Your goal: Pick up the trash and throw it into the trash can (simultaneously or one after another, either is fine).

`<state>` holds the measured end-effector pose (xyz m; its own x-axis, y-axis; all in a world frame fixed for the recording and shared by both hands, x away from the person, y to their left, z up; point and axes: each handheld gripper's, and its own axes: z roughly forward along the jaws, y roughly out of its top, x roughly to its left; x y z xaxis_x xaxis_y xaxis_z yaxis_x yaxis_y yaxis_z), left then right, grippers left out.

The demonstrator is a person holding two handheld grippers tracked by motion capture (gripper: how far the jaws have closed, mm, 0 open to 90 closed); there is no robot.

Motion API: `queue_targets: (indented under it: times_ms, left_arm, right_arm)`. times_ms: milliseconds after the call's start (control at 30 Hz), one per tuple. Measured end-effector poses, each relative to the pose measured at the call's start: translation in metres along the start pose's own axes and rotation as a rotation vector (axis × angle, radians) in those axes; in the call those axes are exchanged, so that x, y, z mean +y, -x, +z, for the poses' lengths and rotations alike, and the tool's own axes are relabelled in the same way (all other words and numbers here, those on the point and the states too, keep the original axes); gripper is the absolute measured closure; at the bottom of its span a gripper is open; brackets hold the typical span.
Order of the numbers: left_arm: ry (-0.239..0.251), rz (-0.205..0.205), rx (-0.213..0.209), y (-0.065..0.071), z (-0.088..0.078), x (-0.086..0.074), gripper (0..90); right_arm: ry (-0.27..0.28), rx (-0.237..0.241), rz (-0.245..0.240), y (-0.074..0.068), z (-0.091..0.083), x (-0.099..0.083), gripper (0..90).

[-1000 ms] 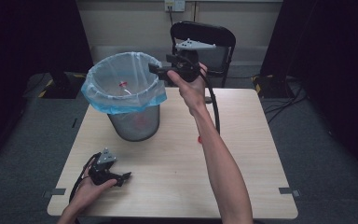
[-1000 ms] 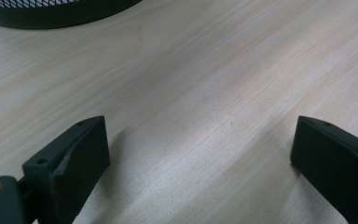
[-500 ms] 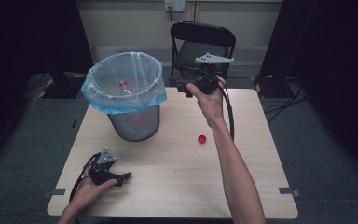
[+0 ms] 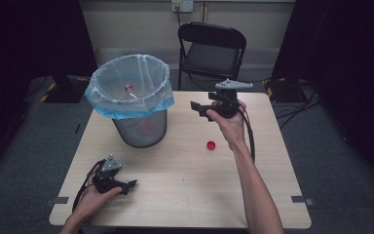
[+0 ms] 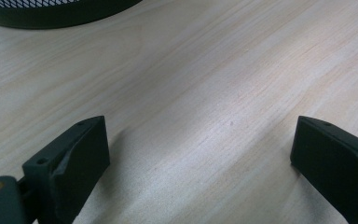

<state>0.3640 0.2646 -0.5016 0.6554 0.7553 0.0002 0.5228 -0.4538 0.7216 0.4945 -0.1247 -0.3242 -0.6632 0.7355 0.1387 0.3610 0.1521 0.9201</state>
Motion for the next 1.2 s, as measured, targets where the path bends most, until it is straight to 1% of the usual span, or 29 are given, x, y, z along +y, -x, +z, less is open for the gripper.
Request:
queue_targets:
  times_ms: [33, 100, 133, 167, 200, 233, 367, 400, 433, 467, 500, 533, 567, 600, 667, 700, 767, 800, 833, 967, 1000, 1033, 1067, 1100, 1133, 1200]
  left_arm:
    - [0.0, 0.001, 0.0, 0.0, 0.0, 0.0, 3.9]
    - [0.0, 0.0, 0.0, 0.0, 0.0, 0.0, 3.9]
    - [0.0, -0.001, 0.0, 0.0, 0.0, 0.0, 3.9]
    - [0.0, -0.001, 0.0, 0.0, 0.0, 0.0, 3.9]
    - [-0.001, -0.001, -0.001, 0.0, 0.0, 0.0, 3.9]
    - [0.0, -0.001, 0.0, 0.0, 0.0, 0.0, 3.9]
    - [0.0, -0.001, 0.0, 0.0, 0.0, 0.0, 3.9]
    - [-0.001, 0.002, 0.0, 0.0, 0.0, 0.0, 3.9]
    - [-0.001, 0.002, 0.0, 0.0, 0.0, 0.0, 3.9]
    - [-0.001, 0.002, 0.0, 0.0, 0.0, 0.0, 3.9]
    - [0.0, 0.002, 0.001, 0.0, 0.0, 0.0, 3.9]
    - [-0.001, 0.002, 0.001, 0.0, 0.0, 0.0, 3.9]
    - [-0.001, 0.002, 0.001, 0.0, 0.0, 0.0, 3.9]
    - [-0.001, 0.002, 0.001, 0.0, 0.0, 0.0, 3.9]
    - [0.0, 0.002, 0.001, 0.0, 0.0, 0.0, 3.9]
    - [0.0, 0.002, 0.0, 0.0, 0.0, 0.0, 3.9]
    - [0.0, 0.002, 0.0, 0.0, 0.0, 0.0, 3.9]
    - [0.0, 0.002, 0.0, 0.0, 0.0, 0.0, 3.9]
    - [0.0, 0.002, 0.0, 0.0, 0.0, 0.0, 3.9]
    - [0.0, 0.002, 0.0, 0.0, 0.0, 0.0, 3.9]
    - [0.0, 0.002, 0.001, 0.0, 0.0, 0.0, 3.9]
    - [0.0, 0.002, 0.001, 0.0, 0.0, 0.0, 3.9]
    - [-0.001, 0.002, -0.001, 0.0, 0.0, 0.0, 3.9]
    - [-0.001, 0.002, -0.001, 0.0, 0.0, 0.0, 3.9]
    - [0.0, 0.002, 0.001, 0.0, 0.0, 0.0, 3.9]
    - [-0.001, 0.002, -0.001, 0.0, 0.0, 0.0, 3.9]
  right_arm:
    - [0.0, 0.0, 0.0, 0.0, 0.0, 0.0, 15.9]
    - [-0.013, -0.008, 0.003, 0.002, 0.0, -0.007, 17.0]
    - [-0.025, -0.018, 0.006, 0.003, 0.0, -0.014, 18.0]
    - [-0.025, -0.018, 0.006, 0.003, 0.0, -0.014, 18.0]
    - [-0.041, -0.02, 0.01, 0.004, 0.0, -0.022, 18.1]
    - [-0.041, -0.02, 0.01, 0.004, 0.0, -0.022, 18.1]
    - [-0.068, -0.026, 0.017, 0.008, 0.001, -0.036, 20.3]
    - [-0.073, -0.024, 0.019, 0.01, 0.001, -0.043, 20.3]
    - [-0.073, -0.024, 0.019, 0.01, 0.001, -0.043, 20.3]
    - [-0.085, -0.023, 0.025, 0.012, 0.002, -0.051, 20.6]
    - [-0.085, -0.023, 0.025, 0.012, 0.002, -0.051, 20.6]
    - [-0.108, -0.036, 0.022, 0.014, 0.003, -0.057, 23.2]
    - [-0.108, -0.036, 0.022, 0.014, 0.003, -0.057, 23.2]
    - [-0.115, -0.037, 0.023, 0.015, 0.003, -0.061, 25.2]
    - [-0.144, -0.046, 0.02, 0.019, 0.005, -0.071, 28.8]
    - [-0.144, -0.046, 0.02, 0.019, 0.005, -0.071, 28.8]
    - [-0.153, -0.042, 0.031, 0.021, 0.006, -0.078, 32.7]
    - [-0.163, -0.039, 0.037, 0.024, 0.008, -0.085, 34.5]
    - [-0.163, -0.039, 0.037, 0.024, 0.008, -0.085, 34.5]
    - [-0.211, -0.028, 0.038, 0.026, 0.014, -0.101, 32.9]
    - [-0.241, -0.046, 0.038, 0.028, 0.017, -0.109, 34.0]
    - [-0.241, -0.046, 0.038, 0.028, 0.017, -0.109, 34.0]
    - [-0.26, -0.051, 0.044, 0.031, 0.021, -0.117, 38.1]
    - [-0.26, -0.051, 0.044, 0.031, 0.021, -0.117, 38.1]
    - [-0.27, -0.055, 0.049, 0.033, 0.023, -0.121, 38.5]
    - [-0.292, -0.068, 0.047, 0.035, 0.025, -0.128, 42.9]
